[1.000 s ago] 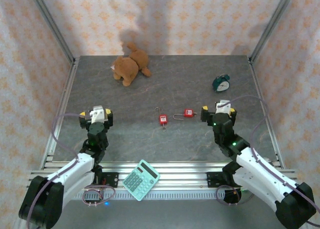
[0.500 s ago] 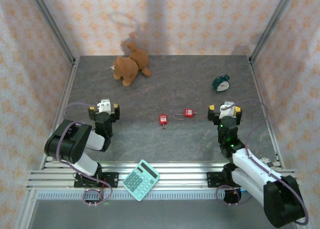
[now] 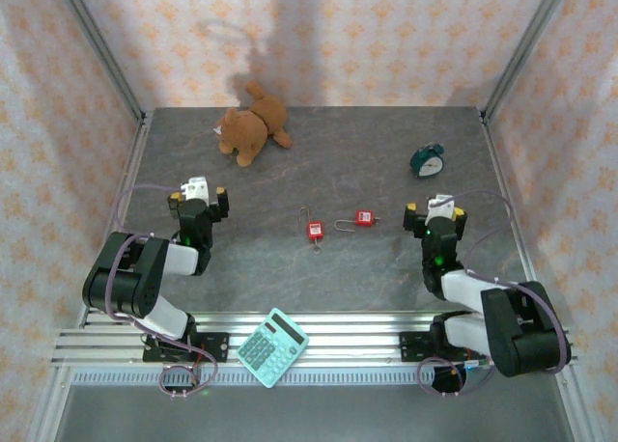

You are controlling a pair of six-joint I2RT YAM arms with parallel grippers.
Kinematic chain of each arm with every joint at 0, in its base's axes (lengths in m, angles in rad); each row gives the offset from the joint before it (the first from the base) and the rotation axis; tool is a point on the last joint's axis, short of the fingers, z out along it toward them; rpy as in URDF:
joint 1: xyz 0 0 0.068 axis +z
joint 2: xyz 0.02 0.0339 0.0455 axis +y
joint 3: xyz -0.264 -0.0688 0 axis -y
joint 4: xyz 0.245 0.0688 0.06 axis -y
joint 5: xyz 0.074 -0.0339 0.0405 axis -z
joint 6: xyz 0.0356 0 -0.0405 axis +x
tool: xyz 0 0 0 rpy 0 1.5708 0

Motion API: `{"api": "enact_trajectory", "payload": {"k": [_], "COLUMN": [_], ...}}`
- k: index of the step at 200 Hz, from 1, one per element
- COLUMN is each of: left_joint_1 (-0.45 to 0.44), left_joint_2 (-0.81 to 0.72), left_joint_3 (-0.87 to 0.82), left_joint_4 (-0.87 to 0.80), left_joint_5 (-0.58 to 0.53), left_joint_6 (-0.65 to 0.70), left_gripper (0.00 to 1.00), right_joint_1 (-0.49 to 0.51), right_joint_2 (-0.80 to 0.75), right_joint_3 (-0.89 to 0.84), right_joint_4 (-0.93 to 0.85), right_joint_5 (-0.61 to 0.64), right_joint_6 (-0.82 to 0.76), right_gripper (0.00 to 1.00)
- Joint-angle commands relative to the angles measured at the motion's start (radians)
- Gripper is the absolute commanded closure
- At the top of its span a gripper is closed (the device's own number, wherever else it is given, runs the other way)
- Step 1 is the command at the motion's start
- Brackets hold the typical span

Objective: Unlock with the key

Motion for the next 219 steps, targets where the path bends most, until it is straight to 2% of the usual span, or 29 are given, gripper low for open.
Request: {"api": "enact_trajectory", "payload": {"k": [1, 33, 73, 80, 91, 112, 219], "left_joint_1": [0.008, 0.007, 0.008, 0.007, 0.007, 0.007, 0.007], "left_joint_2": [-0.010, -0.010, -0.010, -0.010, -0.010, -0.010, -0.010], "left_joint_3": [0.022, 0.020, 0.020, 0.020, 0.020, 0.019, 0.020], "left_joint_4": [-0.029, -0.028, -0.027, -0.027, -0.026, -0.027, -0.029], "left_joint_5": [-0.035, -0.037, -0.034, -0.036, -0.036, -0.035, -0.037], "left_joint_6": [-0.027, -0.026, -0.025, -0.024, -0.025, -0.024, -0.025], "left_gripper": [0.00, 0.00, 0.00, 0.00, 0.00, 0.00, 0.00], "right_joint_1": [-0.017, -0.023, -0.053, -0.053, -0.061, -0.107, -0.123], "right_joint_2": [0.018, 0.047, 0.333, 0.321, 0.284, 0.304, 0.308], "right_joint_3": [0.053, 0.044, 0.058, 0.083, 0.161, 0.239, 0.240], "right_joint_4": [0.031, 0.092, 0.367, 0.307, 0.089, -0.034, -0.023], "right_joint_5": [-0.015, -0.037, -0.031, -0.035, -0.038, -0.097, -0.111], "right_joint_6": [0.018, 0.084, 0.109, 0.109, 0.128, 0.159, 0.170], "right_gripper": [0.01, 0.01, 0.00, 0.00, 0.01, 0.00, 0.01]}}
